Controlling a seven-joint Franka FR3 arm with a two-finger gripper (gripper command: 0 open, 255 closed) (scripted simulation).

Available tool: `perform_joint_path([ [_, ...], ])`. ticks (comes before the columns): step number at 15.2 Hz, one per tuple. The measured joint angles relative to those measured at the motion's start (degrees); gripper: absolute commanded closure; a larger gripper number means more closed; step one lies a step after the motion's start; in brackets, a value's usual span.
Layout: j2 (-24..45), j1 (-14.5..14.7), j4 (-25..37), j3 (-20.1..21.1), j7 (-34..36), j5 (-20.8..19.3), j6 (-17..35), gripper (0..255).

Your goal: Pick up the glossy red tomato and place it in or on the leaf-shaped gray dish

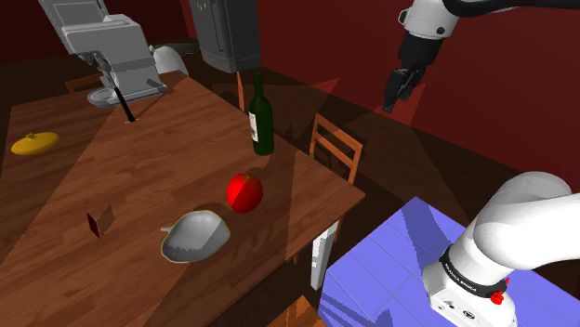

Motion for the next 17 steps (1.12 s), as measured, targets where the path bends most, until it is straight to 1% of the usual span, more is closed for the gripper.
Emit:
perform_joint_path([
  [2, 0.6, 0.2, -0.2, 0.1, 0.1, 0.4, 0.7, 0],
  [6, 5.4, 2.0, -0.6, 0.8, 0.3, 3.1, 5.4, 0],
  [14, 18.0, 6.5, 1.4, 3.2, 0.6, 10.0, 15.6, 0],
  [17, 23.7, 8.1, 3.7, 4.1, 0.2, 12.5, 19.0, 0],
])
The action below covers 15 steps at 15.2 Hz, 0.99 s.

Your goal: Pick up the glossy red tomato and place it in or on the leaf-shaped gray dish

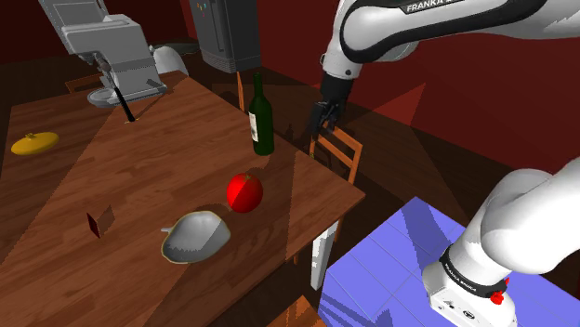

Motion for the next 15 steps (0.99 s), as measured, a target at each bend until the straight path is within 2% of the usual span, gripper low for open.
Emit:
perform_joint_path([
  [9, 15.9, 4.3, 8.3, 2.8, -1.9, 7.2, 7.7, 0],
  [15, 26.9, 6.6, 17.1, 4.9, -2.9, 10.9, 10.3, 0],
])
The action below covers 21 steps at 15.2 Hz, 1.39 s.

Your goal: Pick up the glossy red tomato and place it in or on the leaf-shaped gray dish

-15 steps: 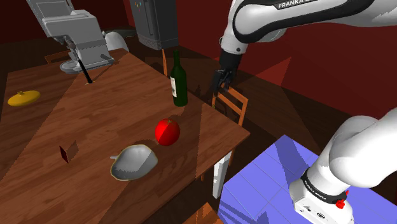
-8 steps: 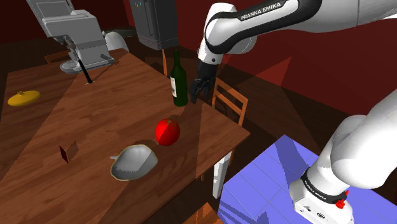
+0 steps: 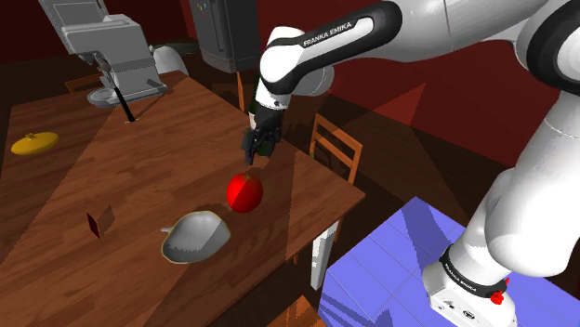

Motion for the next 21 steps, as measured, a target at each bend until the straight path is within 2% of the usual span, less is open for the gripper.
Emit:
perform_joint_path([
  [4, 2.9, 0.5, 1.4, 0.6, -0.4, 0.8, 1.6, 0],
  [9, 5.0, 1.2, 0.3, 1.1, -0.8, 1.3, 5.0, 0],
  [15, 5.3, 1.3, 0.2, 1.2, -0.9, 1.4, 5.4, 0],
  [16, 5.3, 1.3, 0.2, 1.2, -0.9, 1.4, 5.4, 255],
  [21, 5.2, 1.3, 0.2, 1.2, -0.9, 1.4, 5.4, 255],
])
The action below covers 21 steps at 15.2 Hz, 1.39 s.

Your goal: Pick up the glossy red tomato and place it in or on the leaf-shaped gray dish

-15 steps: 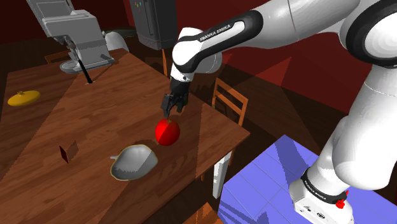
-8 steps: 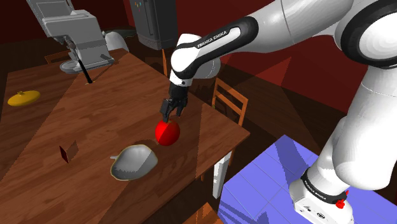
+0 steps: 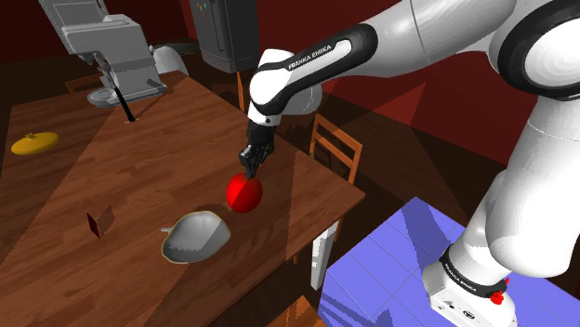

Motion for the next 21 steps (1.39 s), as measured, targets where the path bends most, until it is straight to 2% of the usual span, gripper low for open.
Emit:
perform_joint_path([
  [6, -0.2, 0.0, 0.1, 0.0, 0.1, -0.1, -0.3, 255],
  [21, -4.2, -0.4, 6.0, -0.5, 3.9, -2.0, -9.7, 255],
])
